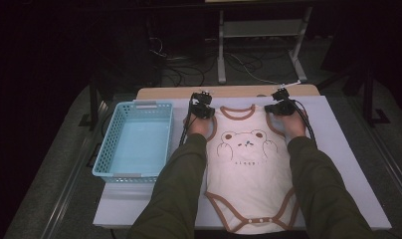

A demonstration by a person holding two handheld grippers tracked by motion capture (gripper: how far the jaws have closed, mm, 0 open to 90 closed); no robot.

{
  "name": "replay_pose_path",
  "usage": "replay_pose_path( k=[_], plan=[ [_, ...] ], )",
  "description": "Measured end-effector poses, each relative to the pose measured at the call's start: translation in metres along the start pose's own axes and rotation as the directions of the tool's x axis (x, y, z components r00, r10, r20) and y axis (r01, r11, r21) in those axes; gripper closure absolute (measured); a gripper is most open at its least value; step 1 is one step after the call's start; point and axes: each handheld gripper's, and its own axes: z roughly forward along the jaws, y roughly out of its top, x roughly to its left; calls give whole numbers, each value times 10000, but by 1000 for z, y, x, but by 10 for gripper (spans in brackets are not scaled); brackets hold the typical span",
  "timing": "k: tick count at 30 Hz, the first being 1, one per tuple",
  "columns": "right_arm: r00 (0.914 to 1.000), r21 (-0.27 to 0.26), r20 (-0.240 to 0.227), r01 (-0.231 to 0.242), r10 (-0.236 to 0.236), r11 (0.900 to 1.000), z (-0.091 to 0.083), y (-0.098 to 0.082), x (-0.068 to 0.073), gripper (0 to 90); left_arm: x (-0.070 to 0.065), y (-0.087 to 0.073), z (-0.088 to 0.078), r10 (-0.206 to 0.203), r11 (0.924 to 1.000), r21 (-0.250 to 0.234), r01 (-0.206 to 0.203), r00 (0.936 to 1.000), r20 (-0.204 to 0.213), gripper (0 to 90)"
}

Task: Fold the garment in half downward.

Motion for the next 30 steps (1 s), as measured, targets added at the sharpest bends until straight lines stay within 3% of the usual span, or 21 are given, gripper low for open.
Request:
replay_pose_path(
  k=[11, 20, 30],
  plan=[
    [9991, 295, -417, -31, 43, 9996, -13, -3, -5, 873, -1, 4, -19, 115, 9996, 275, -120, 9998, 181, 883],
    [9982, 317, -569, 200, -182, 9993, -26, -5, -5, 874, -3, 1, -32, -187, 9996, 207, 180, 9993, 309, 883],
    [9973, 320, -619, 417, -396, 9986, -36, -7, -1, 874, -8, -8, -42, -223, 9995, 235, 216, 9993, 309, 884]
  ],
)
